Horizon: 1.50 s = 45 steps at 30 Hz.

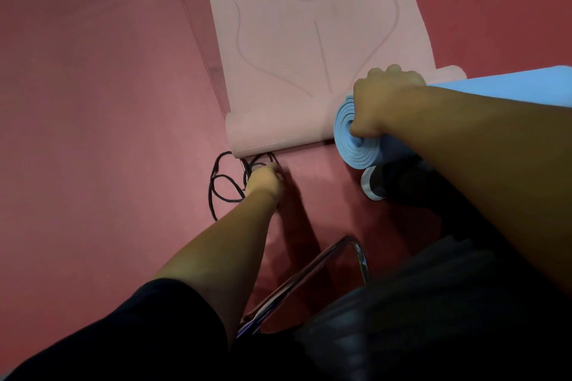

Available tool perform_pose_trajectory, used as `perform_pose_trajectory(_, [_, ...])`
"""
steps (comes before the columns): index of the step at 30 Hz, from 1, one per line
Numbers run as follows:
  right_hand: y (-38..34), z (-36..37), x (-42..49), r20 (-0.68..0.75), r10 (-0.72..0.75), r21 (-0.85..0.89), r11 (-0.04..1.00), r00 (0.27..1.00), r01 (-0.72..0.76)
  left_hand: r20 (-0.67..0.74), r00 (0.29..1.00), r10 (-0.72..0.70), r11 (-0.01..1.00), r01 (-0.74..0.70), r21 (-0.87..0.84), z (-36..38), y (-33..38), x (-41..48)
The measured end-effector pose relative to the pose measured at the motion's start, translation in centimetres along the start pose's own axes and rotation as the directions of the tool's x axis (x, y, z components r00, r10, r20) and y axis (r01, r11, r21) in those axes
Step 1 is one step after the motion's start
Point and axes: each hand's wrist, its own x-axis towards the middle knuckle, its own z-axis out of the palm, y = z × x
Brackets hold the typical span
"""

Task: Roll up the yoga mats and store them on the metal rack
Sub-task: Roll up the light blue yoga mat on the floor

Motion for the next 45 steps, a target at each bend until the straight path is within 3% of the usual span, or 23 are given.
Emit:
perform_pose_trajectory(7, [1.4, -0.9, -2.2, 0.013, 0.02, 0.047, 0.999, 1.0, -0.02, -0.002, 0.999, -0.04, 0.997, 0.04, 0.062, -3.1, 1.0, -1.7])
perform_pose_trajectory(14, [4.2, -2.4, -5.7, 0.007, 0.066, 0.107, 0.992, 0.998, -0.067, 0.231, 0.967, -0.108, 0.947, 0.029, 0.321, -7.9, 4.0, -5.3])
perform_pose_trajectory(16, [5.3, -2.8, -7.0, -0.019, 0.1, 0.166, 0.982, 0.995, -0.096, 0.284, 0.947, -0.148, 0.98, 0.103, 0.168, -8.6, 4.6, -5.8])
perform_pose_trajectory(19, [7.2, -3.2, -8.9, -0.106, 0.162, 0.29, 0.949, 0.981, -0.125, 0.352, 0.932, -0.083, 0.957, 0.173, -0.231, -10.0, 7.4, -7.1])
perform_pose_trajectory(23, [10.1, -3.4, -11.3, -0.202, 0.344, 0.523, 0.829, 0.917, -0.196, 0.458, 0.885, 0.08, 0.746, 0.252, -0.617, -11.9, 14.2, -10.2])
perform_pose_trajectory(27, [13.6, -3.5, -14.5, -0.147, 0.522, 0.724, 0.635, 0.84, -0.268, 0.509, 0.795, 0.331, 0.537, 0.284, -0.794, -13.8, 21.8, -14.1])
perform_pose_trajectory(31, [18.4, -3.3, -18.4, -0.096, 0.647, 0.844, 0.456, 0.757, -0.282, 0.36, 0.711, 0.604, 0.465, 0.052, -0.884, -15.1, 29.8, -19.1])
perform_pose_trajectory(34, [22.9, -2.4, -22.2, -0.033, 0.72, 0.913, 0.304, 0.693, -0.272, 0.263, 0.65, 0.713, 0.522, -0.242, -0.818, -15.5, 35.4, -23.1])
perform_pose_trajectory(36, [26.0, -1.1, -24.5, 0.007, 0.77, 0.946, 0.201, 0.638, -0.253, 0.195, 0.561, 0.804, 0.538, -0.549, -0.64, -15.5, 38.9, -26.1])
perform_pose_trajectory(38, [29.2, 0.6, -26.7, 0.066, 0.81, 0.979, 0.061, 0.582, -0.196, 0.19, 0.436, 0.88, 0.474, -0.776, -0.415, -15.0, 42.4, -29.7])
perform_pose_trajectory(41, [30.9, 1.8, -31.7, 0.158, 0.823, 0.985, -0.172, 0.545, -0.027, 0.239, 0.301, 0.923, 0.341, -0.928, -0.15, -13.6, 47.1, -34.9])
perform_pose_trajectory(45, [32.2, 3.4, -36.6, 0.252, 0.795, 0.938, -0.341, 0.551, 0.062, 0.387, 0.206, 0.899, 0.182, -0.978, 0.097, -11.0, 51.1, -41.2])
